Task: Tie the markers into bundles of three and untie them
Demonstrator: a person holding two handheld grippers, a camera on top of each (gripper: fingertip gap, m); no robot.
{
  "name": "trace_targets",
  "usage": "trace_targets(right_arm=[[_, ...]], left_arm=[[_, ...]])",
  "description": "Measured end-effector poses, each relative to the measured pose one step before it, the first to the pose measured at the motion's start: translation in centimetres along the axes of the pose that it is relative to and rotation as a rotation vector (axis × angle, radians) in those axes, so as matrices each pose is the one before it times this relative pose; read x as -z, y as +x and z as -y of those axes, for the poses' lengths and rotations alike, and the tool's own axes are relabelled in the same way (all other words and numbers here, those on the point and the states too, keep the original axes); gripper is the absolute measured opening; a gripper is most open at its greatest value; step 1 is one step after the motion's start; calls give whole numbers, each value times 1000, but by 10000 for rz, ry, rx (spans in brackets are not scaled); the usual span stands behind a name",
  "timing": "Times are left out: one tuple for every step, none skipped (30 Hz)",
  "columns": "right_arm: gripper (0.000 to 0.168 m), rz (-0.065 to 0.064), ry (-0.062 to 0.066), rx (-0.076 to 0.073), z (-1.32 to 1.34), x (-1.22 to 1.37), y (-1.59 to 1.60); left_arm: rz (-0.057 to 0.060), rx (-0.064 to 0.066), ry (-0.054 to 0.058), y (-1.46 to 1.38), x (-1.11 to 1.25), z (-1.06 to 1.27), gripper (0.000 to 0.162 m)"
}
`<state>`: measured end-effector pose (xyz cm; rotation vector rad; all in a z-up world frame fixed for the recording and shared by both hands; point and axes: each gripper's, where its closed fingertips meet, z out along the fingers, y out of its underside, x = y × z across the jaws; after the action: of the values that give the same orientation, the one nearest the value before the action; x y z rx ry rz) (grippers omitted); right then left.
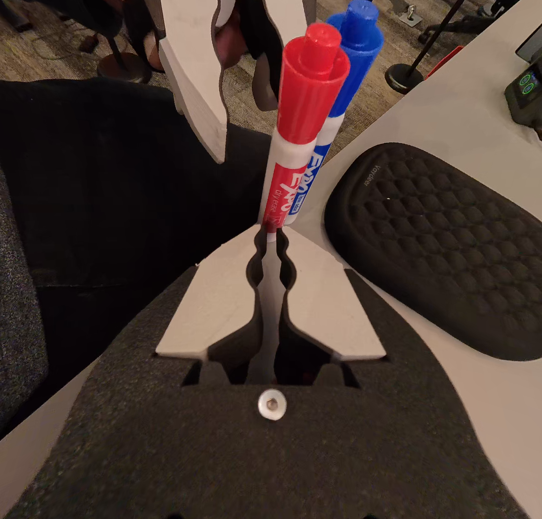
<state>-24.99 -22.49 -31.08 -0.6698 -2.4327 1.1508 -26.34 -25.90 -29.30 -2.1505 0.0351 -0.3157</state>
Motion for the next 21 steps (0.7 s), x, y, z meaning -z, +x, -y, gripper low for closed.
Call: trace_targets(right_arm=[[6,20,-34,-4,-14,-71,0],[6,30,-32,2,-25,-55,-6],[6,-8,-21,-4,-5,-35,31],[6,-8,-11,-4,-14,-26,11],[6,0,14,17,18,11,-11],[6,-17,18,2,14,16,19],[7,6,23,-11,18,47,-9],[9,12,69,-20,31,129,-36],[10,-21,111,-65,22,264,0],[11,-15,89,-91,-72,352,6],[12,-72,83,-53,-154,441,51],[12,-162,83,-61,-217,543,156],[12,-146,49,-111,-323,602,153],[12,-112,78,-45,-356,748,71],[12,-259,150,55,-328,883,189],[12,-405,111,41,-388,895,389],[11,-248,33,-32,-405,750,257],[11,-140,70,-43,-255,628,163],[11,-176,154,32,-63,557,177],[11,-107,111,74,-70,426,114],[11,26,-32,26,-200,242,-11]], left_arm=[[-7,-22,-28,25,-48,-74,47],[-60,10,-29,71,-68,-61,47],[-51,5,5,54,-19,-4,47],[35,-7,30,-59,24,48,48],[12,3,9,-41,54,4,48],[-32,-10,-4,14,59,-37,49],[11,-25,-30,-52,91,-104,49],[39,-106,-67,-92,228,-102,50],[7,-100,66,-37,508,160,51],[44,34,187,-138,775,517,51],[90,-22,138,-189,1042,766,51],[296,-159,306,-456,1229,1356,49],[382,-255,465,-571,1161,2001,45],[147,-461,196,-228,616,2120,43],[223,-665,-231,-359,-56,1978,42],[341,-656,-378,-759,-567,2000,42],[-84,-553,-261,-414,-971,2262,41],[-381,-502,-194,-277,-1235,2383,41],[98,-468,-349,-1350,-1442,2093,40],[172,-477,-411,-1719,-1694,1815,40],[-337,-399,-245,-1101,-2047,1819,39]])
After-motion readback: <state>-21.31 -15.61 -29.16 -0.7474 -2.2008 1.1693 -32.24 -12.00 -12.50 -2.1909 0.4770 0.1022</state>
